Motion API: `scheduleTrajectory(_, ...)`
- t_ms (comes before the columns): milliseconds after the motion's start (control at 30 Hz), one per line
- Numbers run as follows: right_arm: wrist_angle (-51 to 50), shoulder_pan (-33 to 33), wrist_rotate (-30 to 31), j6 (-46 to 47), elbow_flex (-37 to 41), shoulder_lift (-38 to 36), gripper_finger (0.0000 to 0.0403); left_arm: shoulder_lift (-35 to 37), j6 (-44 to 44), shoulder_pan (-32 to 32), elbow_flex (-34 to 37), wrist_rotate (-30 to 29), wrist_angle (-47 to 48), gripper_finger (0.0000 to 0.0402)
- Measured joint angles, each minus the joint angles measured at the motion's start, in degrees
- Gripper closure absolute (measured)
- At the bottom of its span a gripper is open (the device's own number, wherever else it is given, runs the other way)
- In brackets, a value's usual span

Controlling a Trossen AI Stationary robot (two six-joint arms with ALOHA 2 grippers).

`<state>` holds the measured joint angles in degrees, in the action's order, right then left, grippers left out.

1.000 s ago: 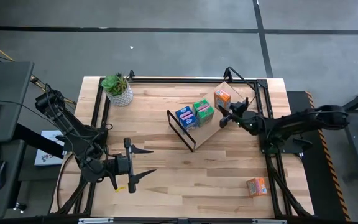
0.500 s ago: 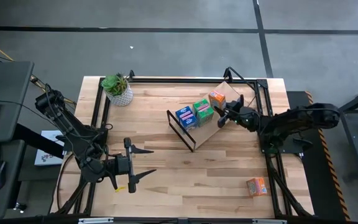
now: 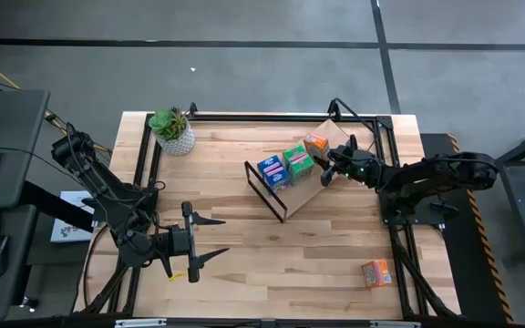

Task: Stack cereal on shelf
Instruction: Put the top orange cereal box on the shelf

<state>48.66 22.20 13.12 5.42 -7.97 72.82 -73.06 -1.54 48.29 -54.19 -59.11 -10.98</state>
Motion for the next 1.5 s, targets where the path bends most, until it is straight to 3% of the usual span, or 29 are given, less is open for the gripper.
scheduleTrajectory(1000, -3.2, 0.0, 0.2, 2.1, -0.1, 0.0, 0.0236, 0.0, 0.9, 0.0, 0.0, 0.0, 0.5, 0.0112)
scheduleTrajectory(1367, -3.7, 0.0, 0.4, 3.7, -0.1, 0.0, 0.016, 0.0, 0.9, 0.0, 0.0, 0.0, 0.5, 0.0112)
scheduleTrajectory(1500, -4.0, 0.0, 2.1, 3.5, -0.1, 0.0, 0.0152, 0.0, 0.9, 0.0, 0.0, 0.0, 0.5, 0.0112)
